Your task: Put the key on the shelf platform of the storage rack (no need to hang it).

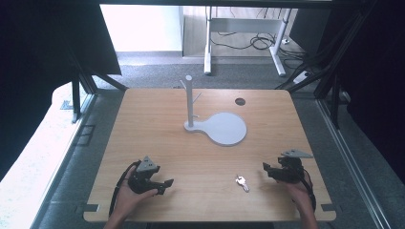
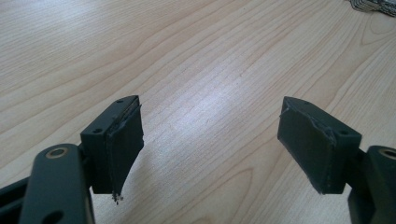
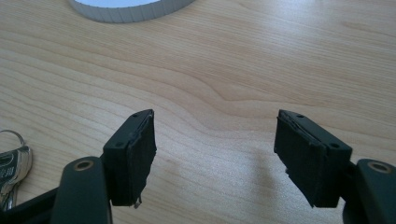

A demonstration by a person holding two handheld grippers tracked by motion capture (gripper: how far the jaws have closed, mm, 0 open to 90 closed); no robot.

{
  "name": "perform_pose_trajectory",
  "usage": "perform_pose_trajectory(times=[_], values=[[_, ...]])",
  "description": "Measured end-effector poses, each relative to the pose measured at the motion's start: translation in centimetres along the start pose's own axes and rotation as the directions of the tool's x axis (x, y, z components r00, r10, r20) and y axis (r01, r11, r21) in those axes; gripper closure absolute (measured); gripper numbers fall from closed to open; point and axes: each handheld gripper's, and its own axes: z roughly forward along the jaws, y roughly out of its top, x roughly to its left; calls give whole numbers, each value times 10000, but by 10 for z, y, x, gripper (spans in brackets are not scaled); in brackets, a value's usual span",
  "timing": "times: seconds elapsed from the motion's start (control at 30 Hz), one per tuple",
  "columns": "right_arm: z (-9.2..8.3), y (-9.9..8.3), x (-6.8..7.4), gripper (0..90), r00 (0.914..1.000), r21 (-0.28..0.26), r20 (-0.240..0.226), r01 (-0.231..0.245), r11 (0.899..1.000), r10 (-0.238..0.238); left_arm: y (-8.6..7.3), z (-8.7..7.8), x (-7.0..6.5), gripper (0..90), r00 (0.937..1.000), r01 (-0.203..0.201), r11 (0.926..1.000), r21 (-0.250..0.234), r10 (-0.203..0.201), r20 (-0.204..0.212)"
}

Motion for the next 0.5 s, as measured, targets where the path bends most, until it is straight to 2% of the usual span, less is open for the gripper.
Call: perform_pose_trajectory(times=[0.5], values=[[-2,1,1,327,9999,-3,-142,20,10000,-20,0,-1,0,227,10000,75,10000,-37,-75,-19]])
